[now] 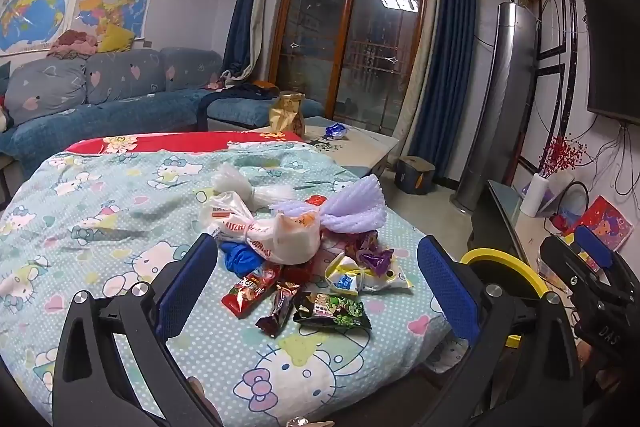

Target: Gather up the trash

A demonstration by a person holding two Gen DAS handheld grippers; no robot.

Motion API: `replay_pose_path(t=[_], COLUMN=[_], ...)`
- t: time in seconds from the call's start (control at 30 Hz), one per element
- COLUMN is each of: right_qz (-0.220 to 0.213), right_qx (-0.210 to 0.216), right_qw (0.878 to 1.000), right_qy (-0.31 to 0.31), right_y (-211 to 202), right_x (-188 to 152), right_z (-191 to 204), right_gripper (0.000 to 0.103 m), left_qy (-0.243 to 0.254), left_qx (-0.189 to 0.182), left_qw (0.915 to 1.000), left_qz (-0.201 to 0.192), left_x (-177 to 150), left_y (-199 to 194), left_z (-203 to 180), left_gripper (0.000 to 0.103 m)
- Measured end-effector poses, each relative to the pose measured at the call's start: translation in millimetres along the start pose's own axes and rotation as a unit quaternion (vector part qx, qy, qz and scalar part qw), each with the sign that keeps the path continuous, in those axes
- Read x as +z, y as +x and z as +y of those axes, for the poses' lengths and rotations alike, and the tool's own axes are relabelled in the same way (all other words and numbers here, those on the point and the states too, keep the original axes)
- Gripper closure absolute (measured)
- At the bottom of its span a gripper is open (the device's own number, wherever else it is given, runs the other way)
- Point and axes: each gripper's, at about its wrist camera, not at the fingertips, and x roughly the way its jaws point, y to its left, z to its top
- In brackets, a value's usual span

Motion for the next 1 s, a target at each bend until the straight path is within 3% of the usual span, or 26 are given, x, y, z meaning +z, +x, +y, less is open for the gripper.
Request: replay_pose_path(t=[1.0], right_qz=[-0.004], right_qx=[-0.001], right_qw=[1.000], right_qy=[0.003], right_y=[0], right_x=[0], right_z=[-2], right_gripper=[0.009], left_qy=[0.010], left_qx=[-0.009], left_qw=[0.9998], left_qz=[-0.014], left_x=[1], left_y=[-7], left_z=[-8], left_gripper=[0.006])
